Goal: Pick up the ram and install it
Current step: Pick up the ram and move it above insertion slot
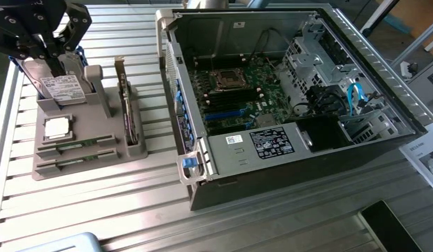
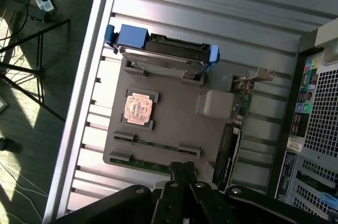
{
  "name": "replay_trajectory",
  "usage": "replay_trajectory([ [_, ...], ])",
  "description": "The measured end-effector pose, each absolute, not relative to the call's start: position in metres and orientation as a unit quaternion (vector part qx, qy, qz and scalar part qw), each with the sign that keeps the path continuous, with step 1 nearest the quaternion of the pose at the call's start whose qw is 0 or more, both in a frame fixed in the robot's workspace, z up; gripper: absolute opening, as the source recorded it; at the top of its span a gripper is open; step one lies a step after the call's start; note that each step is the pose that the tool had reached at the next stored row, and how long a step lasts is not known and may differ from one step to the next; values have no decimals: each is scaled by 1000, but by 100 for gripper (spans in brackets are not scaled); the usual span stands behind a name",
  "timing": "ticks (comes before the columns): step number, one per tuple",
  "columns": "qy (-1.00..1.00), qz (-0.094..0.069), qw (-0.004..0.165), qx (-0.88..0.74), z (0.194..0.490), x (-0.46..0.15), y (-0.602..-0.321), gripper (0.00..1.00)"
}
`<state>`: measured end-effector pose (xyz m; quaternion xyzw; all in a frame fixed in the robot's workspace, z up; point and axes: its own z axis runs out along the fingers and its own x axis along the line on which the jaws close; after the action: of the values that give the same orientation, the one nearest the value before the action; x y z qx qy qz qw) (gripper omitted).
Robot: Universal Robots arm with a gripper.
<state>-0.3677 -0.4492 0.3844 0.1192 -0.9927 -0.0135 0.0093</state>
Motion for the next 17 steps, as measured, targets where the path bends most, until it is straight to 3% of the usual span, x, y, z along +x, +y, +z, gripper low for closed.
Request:
replay_trajectory([
  [17,-975,-12,11,221,384,-368,-449,11],
])
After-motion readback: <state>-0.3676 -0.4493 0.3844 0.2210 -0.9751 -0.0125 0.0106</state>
